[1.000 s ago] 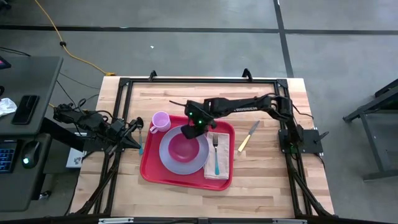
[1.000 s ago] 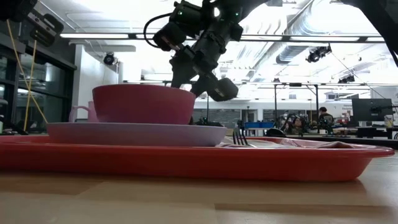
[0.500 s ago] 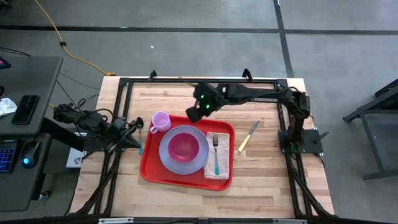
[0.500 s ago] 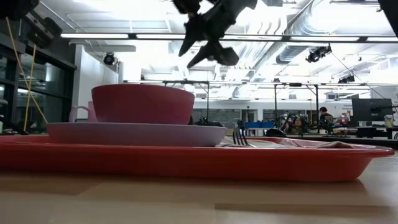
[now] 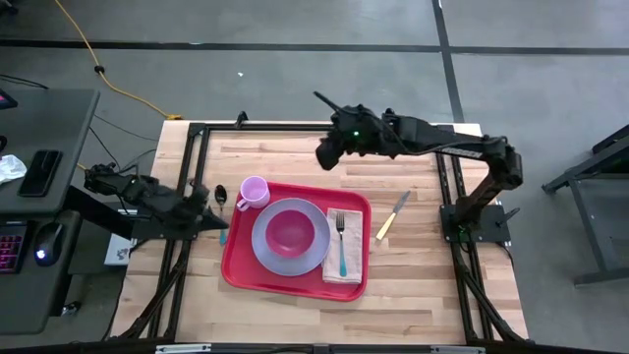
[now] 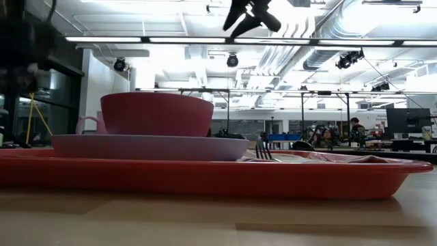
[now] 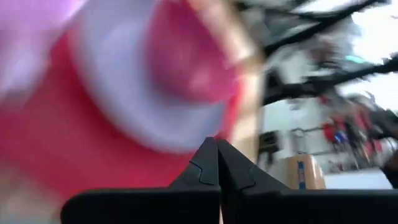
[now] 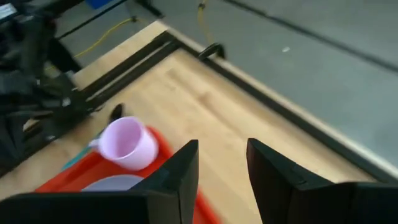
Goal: Set up tray
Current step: Put the blue spoon on top of the gray napkin to the left of the blue fork
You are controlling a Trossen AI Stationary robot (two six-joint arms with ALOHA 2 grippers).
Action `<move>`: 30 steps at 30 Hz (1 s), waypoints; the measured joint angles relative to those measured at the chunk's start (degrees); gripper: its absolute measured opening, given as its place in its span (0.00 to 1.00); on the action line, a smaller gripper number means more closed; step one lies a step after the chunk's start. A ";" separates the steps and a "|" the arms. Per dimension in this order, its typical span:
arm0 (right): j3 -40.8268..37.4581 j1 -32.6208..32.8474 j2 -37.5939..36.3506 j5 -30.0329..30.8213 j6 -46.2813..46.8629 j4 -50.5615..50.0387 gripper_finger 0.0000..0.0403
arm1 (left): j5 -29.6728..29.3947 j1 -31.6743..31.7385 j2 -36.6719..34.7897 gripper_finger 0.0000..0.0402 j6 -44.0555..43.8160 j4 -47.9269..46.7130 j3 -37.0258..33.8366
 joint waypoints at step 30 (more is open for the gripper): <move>0.02 -0.07 -1.50 7.24 -13.12 -1.98 0.28 | -22.37 0.02 0.29 0.05 -30.54 1.63 1.18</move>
